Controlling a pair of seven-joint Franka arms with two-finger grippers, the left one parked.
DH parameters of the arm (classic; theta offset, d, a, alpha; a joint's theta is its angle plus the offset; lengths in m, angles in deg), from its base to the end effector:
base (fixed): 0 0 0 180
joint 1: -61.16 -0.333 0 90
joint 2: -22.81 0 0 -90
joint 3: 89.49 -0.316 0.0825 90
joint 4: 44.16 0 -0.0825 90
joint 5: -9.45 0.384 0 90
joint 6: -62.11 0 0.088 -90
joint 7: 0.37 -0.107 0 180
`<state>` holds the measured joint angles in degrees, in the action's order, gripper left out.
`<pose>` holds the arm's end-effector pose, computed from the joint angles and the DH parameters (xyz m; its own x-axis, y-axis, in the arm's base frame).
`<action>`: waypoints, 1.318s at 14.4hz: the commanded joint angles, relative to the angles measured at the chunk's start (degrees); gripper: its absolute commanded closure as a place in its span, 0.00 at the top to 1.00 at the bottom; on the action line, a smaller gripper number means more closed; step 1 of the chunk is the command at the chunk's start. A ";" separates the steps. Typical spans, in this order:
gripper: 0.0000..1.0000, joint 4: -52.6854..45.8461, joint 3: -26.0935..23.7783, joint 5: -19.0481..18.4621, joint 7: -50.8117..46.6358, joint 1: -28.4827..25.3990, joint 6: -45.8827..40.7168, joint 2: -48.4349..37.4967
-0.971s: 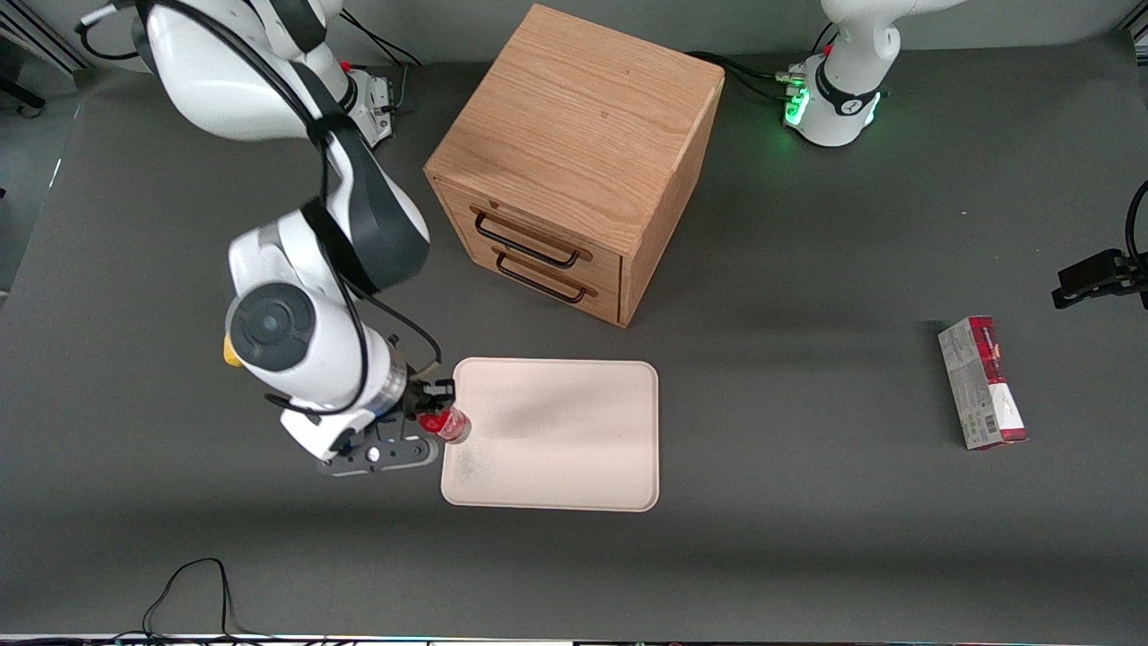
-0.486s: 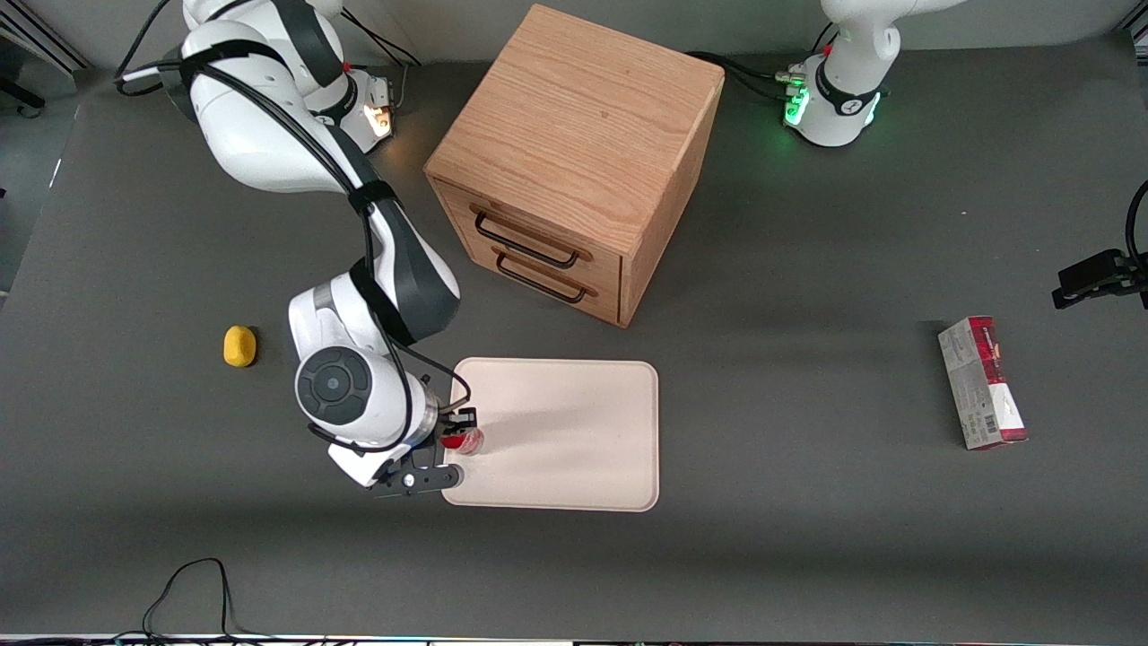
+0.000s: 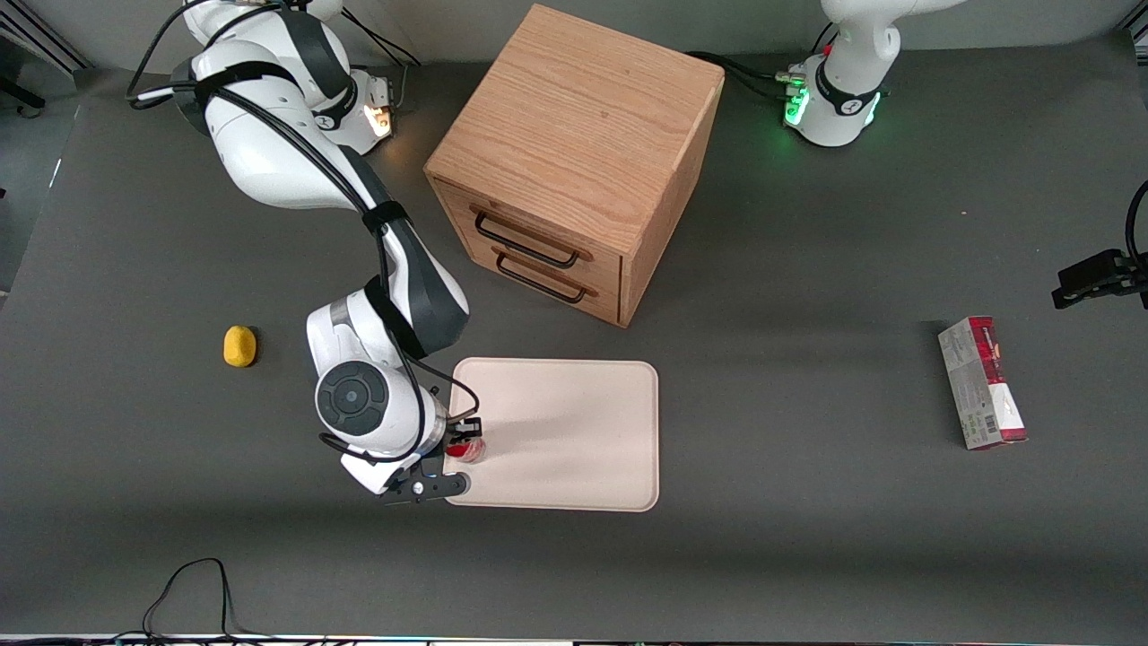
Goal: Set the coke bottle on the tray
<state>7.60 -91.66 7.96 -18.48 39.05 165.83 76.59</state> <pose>0.7169 0.3082 0.3203 0.9946 0.0990 -0.0314 0.0991 -0.9951 0.0045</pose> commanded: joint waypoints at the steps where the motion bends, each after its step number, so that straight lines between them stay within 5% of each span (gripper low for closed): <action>1: 1.00 -2.19 -0.03 -1.14 -1.76 -0.30 0.25 0.89; 6: 1.00 -2.19 -0.11 -0.97 -3.51 -0.57 -5.53 -2.97; 11: 1.00 2.10 -0.12 -0.62 -2.64 -0.39 -20.03 -16.22; 17: 1.00 20.80 0.76 -0.53 0.69 2.33 -23.66 -38.27; 19: 1.00 28.72 0.76 0.08 5.34 7.77 -21.64 -46.37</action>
<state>24.74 -90.93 7.89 -17.49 42.67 140.86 39.44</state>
